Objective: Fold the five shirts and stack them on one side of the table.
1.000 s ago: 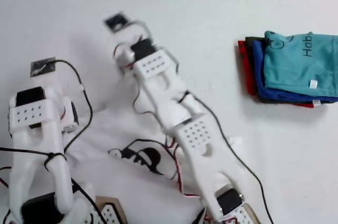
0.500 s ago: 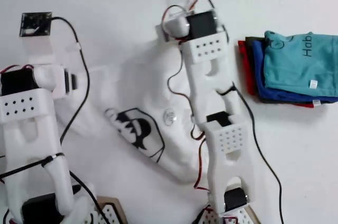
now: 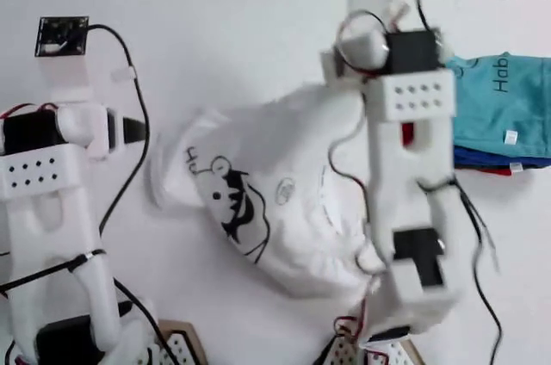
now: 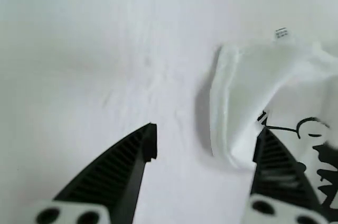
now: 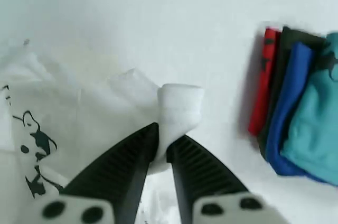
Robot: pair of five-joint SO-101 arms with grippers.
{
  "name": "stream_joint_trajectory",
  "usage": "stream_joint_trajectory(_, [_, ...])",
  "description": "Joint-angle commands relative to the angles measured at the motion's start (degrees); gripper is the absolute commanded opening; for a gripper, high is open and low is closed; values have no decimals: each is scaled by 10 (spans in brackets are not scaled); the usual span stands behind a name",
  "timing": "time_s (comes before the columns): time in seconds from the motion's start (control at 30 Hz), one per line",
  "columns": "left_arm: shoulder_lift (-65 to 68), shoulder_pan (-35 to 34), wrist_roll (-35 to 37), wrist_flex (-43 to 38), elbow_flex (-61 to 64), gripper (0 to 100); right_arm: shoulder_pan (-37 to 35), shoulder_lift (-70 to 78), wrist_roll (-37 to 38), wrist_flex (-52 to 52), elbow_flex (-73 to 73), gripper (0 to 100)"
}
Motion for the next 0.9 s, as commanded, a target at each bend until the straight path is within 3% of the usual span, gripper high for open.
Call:
stream_joint_trajectory(0.0, [55, 23, -4, -34, 4, 306, 54, -142, 41, -58, 189, 19])
stream_joint_trajectory(0.2, [262, 90, -1, -30, -109, 306, 138, -292, 116, -188, 465, 19])
stream_joint_trajectory(0.37, [404, 131, 8, -1, -280, 306, 149, -367, 129, -239, 593, 19])
stream_joint_trajectory(0.63, [629, 197, 40, 98, -541, 306, 151, -381, 127, -249, 643, 19])
stream_joint_trajectory(0.87, [789, 178, 38, 150, -744, 303, 152, -385, 127, -247, 644, 19])
